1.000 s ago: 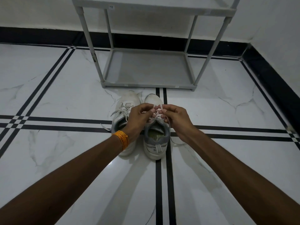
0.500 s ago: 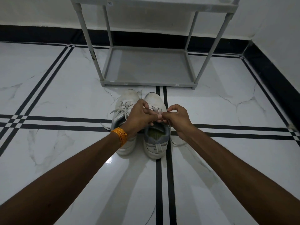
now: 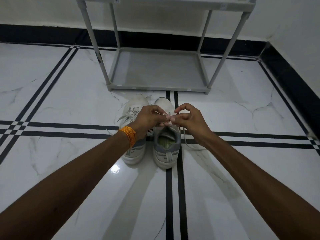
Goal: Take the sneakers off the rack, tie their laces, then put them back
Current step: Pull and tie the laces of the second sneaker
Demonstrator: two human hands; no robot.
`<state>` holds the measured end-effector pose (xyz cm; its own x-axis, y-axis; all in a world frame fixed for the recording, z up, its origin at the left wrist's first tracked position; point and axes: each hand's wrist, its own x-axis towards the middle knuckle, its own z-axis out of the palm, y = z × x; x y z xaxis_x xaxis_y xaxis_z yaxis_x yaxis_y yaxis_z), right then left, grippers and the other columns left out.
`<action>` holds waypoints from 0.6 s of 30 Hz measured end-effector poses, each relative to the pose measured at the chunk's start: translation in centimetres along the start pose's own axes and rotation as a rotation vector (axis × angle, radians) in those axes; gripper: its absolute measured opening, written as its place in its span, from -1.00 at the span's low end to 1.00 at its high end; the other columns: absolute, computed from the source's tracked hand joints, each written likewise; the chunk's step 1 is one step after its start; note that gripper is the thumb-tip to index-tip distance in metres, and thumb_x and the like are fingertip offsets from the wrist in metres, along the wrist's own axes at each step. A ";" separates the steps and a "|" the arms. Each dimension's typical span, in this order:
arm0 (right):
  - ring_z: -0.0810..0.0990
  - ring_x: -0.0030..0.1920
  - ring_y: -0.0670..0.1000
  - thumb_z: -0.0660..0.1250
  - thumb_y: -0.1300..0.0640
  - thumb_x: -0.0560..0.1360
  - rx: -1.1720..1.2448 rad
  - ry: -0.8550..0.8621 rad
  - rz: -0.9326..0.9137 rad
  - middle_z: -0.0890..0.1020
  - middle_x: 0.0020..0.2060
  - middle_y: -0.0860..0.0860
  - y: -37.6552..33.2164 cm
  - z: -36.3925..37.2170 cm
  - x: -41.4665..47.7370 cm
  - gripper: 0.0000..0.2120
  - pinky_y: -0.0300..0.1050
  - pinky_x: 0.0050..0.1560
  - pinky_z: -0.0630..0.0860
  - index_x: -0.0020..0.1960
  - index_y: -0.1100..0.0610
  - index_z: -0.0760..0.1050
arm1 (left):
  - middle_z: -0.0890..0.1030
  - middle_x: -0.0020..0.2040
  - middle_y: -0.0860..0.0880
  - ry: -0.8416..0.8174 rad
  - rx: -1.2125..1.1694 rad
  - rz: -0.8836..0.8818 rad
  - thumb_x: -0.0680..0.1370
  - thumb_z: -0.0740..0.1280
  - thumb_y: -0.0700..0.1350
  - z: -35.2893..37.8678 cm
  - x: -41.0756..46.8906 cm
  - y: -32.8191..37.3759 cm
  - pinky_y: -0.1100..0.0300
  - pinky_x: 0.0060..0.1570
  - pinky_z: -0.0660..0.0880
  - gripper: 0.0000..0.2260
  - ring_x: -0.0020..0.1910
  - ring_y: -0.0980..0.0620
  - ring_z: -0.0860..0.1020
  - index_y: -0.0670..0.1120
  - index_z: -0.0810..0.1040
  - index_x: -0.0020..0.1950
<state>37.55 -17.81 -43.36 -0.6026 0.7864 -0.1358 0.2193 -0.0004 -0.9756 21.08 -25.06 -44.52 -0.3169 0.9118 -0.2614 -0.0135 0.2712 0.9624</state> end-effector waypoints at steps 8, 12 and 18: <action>0.61 -0.07 -0.05 0.29 0.23 0.54 -0.600 0.022 -0.437 0.69 -0.04 0.08 0.7 1.5 -1.0 -0.81 -0.10 0.06 0.59 0.13 0.17 0.58 | 0.70 -0.19 -0.18 0.018 0.290 0.163 0.48 0.47 -0.16 0.4 -0.2 -0.4 0.32 -0.27 0.59 -0.81 -0.28 0.06 0.69 -0.25 0.60 -0.01; 0.54 0.02 0.20 0.23 0.12 0.47 -0.754 0.060 -0.394 0.61 0.01 0.25 0.5 2.8 -1.1 -0.68 0.02 0.05 0.45 0.09 0.32 0.52 | 0.71 -0.16 -0.16 0.074 0.257 0.251 0.45 0.49 -0.19 0.1 -0.3 -0.5 0.16 -0.17 0.66 -0.81 -0.23 -0.01 0.72 -0.25 0.56 -0.05; 0.45 0.03 0.00 0.33 0.09 0.55 -0.853 0.102 -0.280 0.50 0.07 0.11 1.8 3.0 -0.1 -0.75 -0.39 -0.05 0.30 0.15 0.21 0.49 | 0.70 -0.16 -0.04 0.131 0.700 0.524 0.45 0.49 -0.13 0.2 -0.5 -0.5 0.12 -0.09 0.62 -0.87 -0.19 0.04 0.64 -0.10 0.61 -0.05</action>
<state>35.70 -19.72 -45.65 -0.6573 0.7399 0.1433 0.5938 0.6256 -0.5060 21.42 -25.60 -44.86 -0.2262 0.9409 0.2522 0.7342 -0.0055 0.6790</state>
